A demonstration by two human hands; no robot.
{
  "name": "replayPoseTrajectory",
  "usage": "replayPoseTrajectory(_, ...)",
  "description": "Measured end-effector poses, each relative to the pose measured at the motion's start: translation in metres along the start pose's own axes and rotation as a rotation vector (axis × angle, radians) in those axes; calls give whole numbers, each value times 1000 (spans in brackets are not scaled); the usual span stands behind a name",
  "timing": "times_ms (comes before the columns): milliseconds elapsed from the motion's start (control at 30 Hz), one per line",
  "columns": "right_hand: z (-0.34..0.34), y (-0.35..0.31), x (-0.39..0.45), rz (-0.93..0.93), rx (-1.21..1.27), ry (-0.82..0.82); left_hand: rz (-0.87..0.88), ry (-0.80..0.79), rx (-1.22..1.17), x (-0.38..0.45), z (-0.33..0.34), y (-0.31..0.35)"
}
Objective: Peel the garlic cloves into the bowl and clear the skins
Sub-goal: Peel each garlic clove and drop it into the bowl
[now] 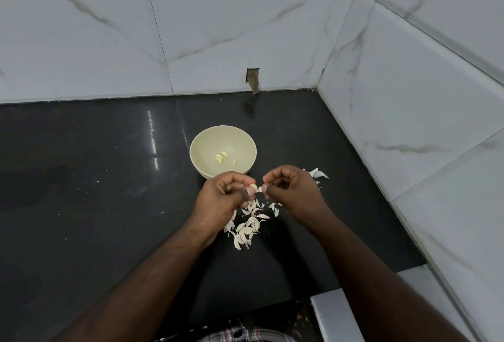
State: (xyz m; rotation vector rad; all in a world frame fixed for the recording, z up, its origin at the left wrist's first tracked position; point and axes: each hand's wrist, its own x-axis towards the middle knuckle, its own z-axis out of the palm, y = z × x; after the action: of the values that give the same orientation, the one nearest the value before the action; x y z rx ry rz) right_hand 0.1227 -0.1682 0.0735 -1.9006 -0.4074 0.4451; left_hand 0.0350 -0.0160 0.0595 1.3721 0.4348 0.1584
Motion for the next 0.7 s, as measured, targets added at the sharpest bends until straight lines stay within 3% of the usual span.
replayPoseTrajectory(367, -20, -2, -2, -41, -299, 72, -182, -67, -242, -1, -1, 4)
replayPoseTrajectory(567, -3, -10, -12, -60, -20, -58, -250, -108, -334, -3, 1, 5)
replayPoseTrajectory(700, 5, -8, -15, -46, 91, -19, -259, -126, -334, -4, -1, 4)
